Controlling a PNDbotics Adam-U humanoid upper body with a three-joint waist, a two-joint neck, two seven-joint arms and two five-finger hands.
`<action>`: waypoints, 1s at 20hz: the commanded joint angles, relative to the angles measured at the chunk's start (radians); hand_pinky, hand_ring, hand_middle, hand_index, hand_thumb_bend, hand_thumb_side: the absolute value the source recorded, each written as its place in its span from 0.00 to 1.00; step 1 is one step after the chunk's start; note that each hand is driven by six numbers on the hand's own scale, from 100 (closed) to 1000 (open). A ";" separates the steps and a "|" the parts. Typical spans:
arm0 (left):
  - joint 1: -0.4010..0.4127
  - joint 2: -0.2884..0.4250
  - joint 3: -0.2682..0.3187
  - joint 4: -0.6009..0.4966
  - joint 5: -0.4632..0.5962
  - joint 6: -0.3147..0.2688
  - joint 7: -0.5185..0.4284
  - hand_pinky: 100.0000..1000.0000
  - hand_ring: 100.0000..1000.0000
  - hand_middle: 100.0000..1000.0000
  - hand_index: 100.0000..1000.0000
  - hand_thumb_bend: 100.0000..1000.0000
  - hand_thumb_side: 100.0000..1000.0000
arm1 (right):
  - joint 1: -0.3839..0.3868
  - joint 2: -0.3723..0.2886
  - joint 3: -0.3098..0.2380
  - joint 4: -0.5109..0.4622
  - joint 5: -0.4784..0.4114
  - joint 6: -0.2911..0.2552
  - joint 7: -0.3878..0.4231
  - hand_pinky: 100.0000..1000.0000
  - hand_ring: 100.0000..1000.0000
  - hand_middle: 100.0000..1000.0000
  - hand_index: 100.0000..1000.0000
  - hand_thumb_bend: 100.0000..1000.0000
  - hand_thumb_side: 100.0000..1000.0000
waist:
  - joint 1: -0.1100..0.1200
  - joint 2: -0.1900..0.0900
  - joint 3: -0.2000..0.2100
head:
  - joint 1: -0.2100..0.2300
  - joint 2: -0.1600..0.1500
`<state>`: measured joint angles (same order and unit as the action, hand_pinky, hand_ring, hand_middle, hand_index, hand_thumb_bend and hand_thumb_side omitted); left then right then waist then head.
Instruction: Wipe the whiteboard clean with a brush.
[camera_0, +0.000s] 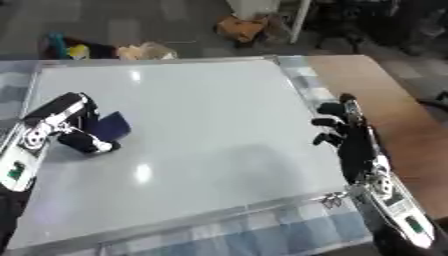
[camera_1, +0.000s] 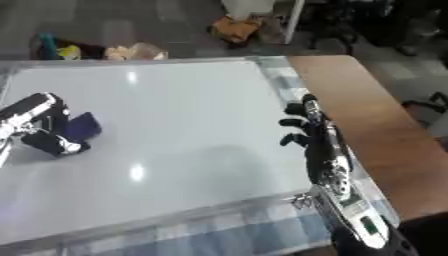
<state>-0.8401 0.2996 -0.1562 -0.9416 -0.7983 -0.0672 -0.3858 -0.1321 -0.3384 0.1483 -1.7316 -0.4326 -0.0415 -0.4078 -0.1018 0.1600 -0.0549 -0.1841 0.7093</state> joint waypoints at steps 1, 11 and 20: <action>0.023 0.036 -0.007 0.071 -0.125 0.003 0.015 0.30 0.35 0.35 0.21 0.62 0.21 | -0.006 -0.014 -0.011 -0.020 0.005 -0.001 0.003 0.27 0.56 0.60 0.61 0.00 0.77 | -0.002 0.001 0.001 | -0.002 -0.011; 0.024 0.040 0.010 0.108 -0.214 -0.010 0.067 0.36 0.40 0.37 0.24 0.69 0.29 | -0.006 -0.013 -0.011 -0.021 0.005 -0.001 0.004 0.27 0.56 0.60 0.61 0.00 0.77 | -0.005 0.003 0.004 | -0.003 -0.010; 0.014 0.053 0.028 0.135 -0.274 -0.005 0.114 0.42 0.47 0.44 0.23 0.69 0.28 | -0.005 -0.013 -0.011 -0.022 0.005 0.000 0.005 0.27 0.56 0.60 0.61 0.00 0.77 | -0.005 0.002 0.002 | -0.003 -0.011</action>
<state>-0.8478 0.3088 -0.1270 -0.8761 -0.8275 -0.0818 -0.2728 -0.1315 -0.3381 0.1482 -1.7319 -0.4326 -0.0401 -0.4060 -0.1065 0.1605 -0.0542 -0.1862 0.7093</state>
